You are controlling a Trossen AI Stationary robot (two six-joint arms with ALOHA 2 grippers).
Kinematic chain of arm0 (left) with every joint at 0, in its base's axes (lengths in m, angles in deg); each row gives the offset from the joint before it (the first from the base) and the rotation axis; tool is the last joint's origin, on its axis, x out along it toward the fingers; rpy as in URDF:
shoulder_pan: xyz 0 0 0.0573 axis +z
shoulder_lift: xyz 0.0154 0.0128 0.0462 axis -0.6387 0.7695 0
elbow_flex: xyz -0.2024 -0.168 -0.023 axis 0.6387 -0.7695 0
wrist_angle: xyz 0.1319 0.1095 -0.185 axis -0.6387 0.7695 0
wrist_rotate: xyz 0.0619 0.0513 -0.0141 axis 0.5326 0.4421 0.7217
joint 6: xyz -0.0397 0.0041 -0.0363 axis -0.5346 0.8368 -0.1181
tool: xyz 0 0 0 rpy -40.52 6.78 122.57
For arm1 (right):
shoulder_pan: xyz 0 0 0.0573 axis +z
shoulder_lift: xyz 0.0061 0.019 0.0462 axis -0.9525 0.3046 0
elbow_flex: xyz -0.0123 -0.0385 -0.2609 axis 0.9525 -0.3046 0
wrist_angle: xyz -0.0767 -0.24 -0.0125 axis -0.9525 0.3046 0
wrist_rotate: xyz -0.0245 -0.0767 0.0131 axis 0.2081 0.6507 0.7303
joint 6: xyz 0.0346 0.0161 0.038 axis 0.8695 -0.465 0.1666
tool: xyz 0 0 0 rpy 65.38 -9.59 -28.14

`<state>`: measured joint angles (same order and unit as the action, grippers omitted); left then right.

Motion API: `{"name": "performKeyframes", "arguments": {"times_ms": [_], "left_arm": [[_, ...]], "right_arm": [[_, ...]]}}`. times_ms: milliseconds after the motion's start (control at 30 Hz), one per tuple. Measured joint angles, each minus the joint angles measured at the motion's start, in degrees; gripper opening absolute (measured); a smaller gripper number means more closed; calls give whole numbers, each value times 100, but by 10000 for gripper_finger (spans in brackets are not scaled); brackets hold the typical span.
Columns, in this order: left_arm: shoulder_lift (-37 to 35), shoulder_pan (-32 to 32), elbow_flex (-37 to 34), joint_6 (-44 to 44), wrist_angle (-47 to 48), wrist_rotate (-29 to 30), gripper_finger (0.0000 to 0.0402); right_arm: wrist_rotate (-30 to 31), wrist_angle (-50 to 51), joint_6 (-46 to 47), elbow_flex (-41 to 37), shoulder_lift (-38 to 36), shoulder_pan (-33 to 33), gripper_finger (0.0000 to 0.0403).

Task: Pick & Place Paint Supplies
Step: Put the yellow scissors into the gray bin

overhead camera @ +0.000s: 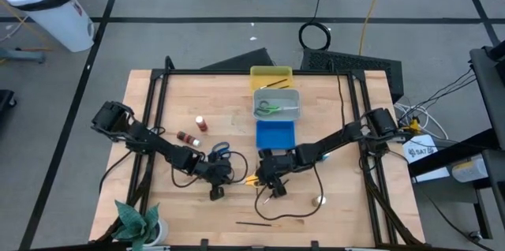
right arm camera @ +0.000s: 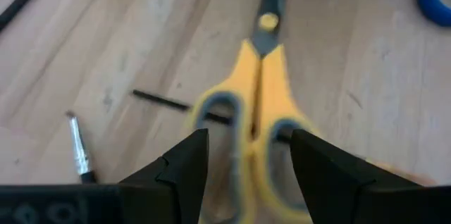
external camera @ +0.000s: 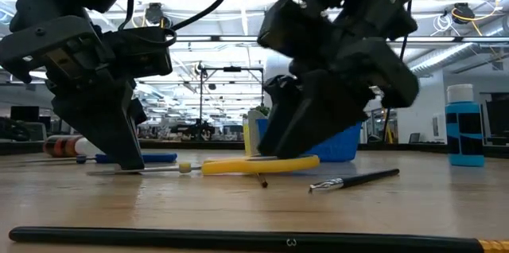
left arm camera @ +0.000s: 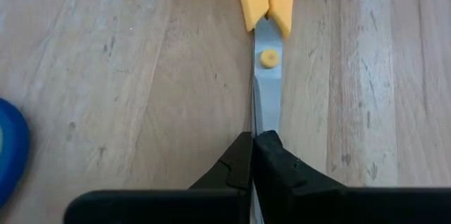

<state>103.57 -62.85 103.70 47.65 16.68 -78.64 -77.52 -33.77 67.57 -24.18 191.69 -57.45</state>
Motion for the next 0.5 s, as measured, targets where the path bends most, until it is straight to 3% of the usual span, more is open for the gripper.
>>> {"name": "performKeyframes", "arguments": {"times_ms": [200,500], "left_arm": [[3,0,1,-15,-31,2,9],[7,-2,0,-5,-50,8,5]], "right_arm": [[24,342,-23,2,93,-93,165],[-5,758,-247,6,89,-122,69]]}}
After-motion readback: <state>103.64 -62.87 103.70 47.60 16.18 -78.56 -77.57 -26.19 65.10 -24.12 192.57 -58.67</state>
